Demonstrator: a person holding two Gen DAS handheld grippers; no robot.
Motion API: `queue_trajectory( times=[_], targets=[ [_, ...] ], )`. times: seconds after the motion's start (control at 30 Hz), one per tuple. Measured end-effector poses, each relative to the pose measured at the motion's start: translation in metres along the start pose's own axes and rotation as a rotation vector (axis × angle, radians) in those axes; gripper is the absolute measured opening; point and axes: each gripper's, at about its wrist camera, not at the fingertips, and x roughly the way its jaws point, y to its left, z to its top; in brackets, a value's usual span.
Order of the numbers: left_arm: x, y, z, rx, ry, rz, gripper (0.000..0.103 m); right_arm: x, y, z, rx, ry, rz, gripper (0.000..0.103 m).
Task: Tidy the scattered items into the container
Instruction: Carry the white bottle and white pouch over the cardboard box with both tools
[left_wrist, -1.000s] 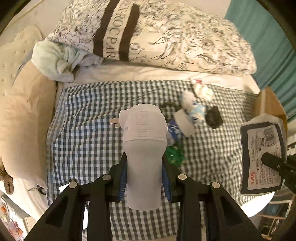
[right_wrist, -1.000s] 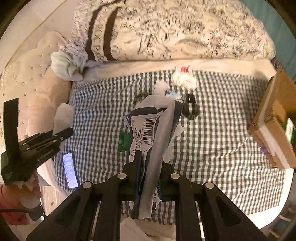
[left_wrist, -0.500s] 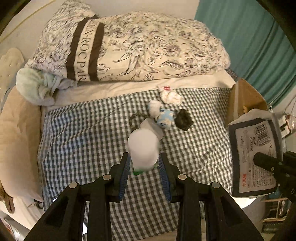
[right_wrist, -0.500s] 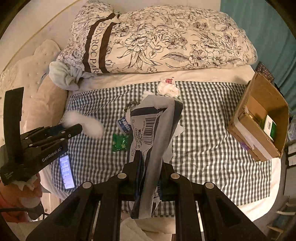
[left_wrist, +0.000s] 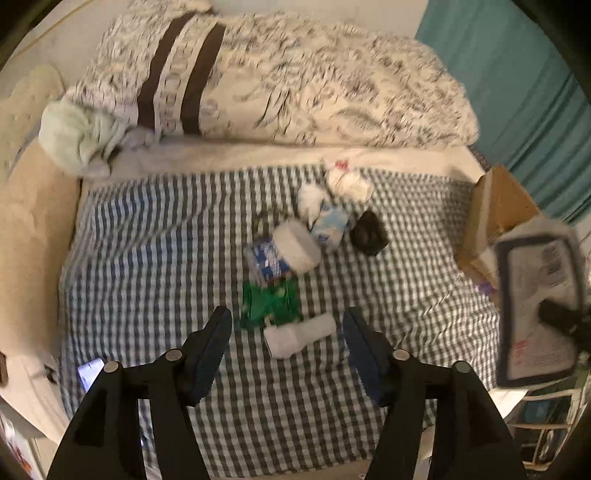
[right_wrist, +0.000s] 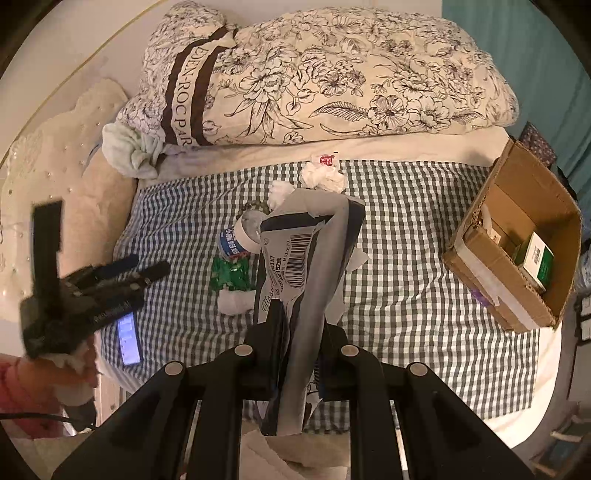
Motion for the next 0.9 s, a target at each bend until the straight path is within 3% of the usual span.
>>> queue_trajectory(
  times=[0.1, 0.33, 0.77, 0.83, 0.9],
  targets=[
    [0.029, -0.003, -0.018, 0.021, 0.038, 0.034, 0.068, 0.010, -0.009, -0.001, -0.019, 0.035, 0.010, 0.014],
    [0.089, -0.023, -0.047, 0.224, 0.105, 0.115, 0.068, 0.043, -0.026, -0.010, -0.031, 0.118, 0.012, 0.014],
    [0.172, -0.055, -0.055, 0.556, 0.131, 0.145, 0.067, 0.098, -0.041, -0.018, 0.035, 0.224, 0.026, 0.014],
    [0.180, -0.054, -0.057, 0.591, 0.120, 0.142, 0.055, 0.103, -0.044, -0.017, 0.046, 0.233, 0.024, 0.014],
    [0.185, -0.053, -0.057, 0.608, 0.131, 0.123, 0.052, 0.108, -0.047, -0.016, 0.057, 0.243, 0.023, 0.014]
  ],
)
